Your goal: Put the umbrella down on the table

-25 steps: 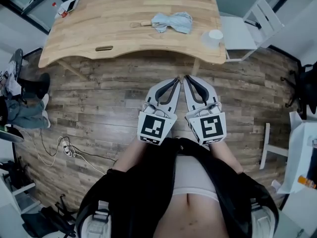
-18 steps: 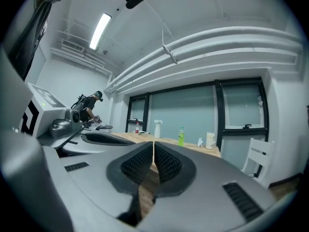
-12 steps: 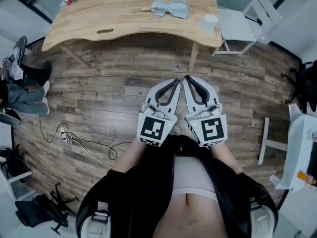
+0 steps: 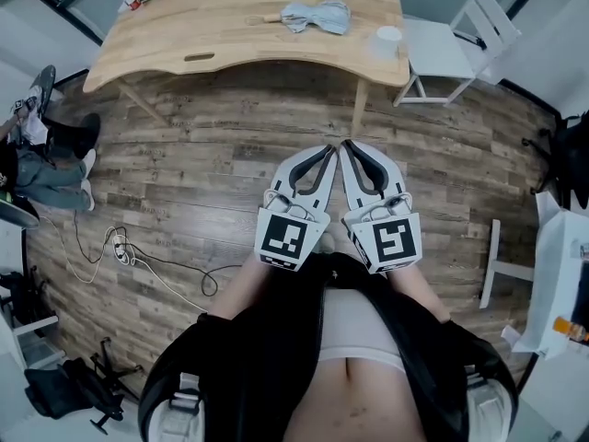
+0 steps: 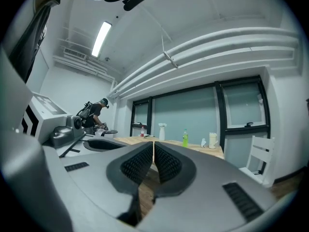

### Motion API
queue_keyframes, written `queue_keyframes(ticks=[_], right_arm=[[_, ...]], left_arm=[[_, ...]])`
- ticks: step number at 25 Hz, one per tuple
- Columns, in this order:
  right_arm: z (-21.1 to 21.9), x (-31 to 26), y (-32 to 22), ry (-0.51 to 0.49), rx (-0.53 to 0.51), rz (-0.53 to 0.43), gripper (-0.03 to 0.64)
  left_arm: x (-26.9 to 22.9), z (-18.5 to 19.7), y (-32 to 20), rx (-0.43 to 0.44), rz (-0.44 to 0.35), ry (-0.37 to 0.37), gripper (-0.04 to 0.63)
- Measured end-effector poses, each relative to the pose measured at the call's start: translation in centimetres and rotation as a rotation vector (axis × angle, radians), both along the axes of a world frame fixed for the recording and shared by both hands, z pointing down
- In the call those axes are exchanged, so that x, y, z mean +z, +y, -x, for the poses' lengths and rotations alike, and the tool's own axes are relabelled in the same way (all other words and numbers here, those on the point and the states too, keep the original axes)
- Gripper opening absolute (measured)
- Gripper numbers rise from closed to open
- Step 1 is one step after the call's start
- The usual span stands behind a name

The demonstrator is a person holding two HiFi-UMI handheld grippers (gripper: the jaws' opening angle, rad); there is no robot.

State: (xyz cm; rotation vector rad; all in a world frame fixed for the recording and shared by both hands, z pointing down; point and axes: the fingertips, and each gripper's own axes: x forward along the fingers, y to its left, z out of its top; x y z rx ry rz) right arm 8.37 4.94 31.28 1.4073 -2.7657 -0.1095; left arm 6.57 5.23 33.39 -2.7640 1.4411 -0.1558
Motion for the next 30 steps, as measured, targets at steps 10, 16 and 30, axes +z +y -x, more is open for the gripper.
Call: queue_keyframes(ticks=[10, 16, 30], right_arm=[[0.3, -0.3, 1.2, -0.016, 0.006, -0.013, 0.031], [0.7, -1.6, 4.2, -0.035, 0.022, -0.038, 0.031], [6.5, -0.5, 19.2, -0.044, 0.067, -0.024, 0.031]], left_arm=[[-0.6, 0.8, 1.4, 0.009, -0.025, 0.015, 0.014], [-1.2, 1.4, 4.0, 0.019, -0.042, 0.007, 0.014], [-1.4, 6.9, 18.3, 0.058, -0.045, 0.01, 0.014]])
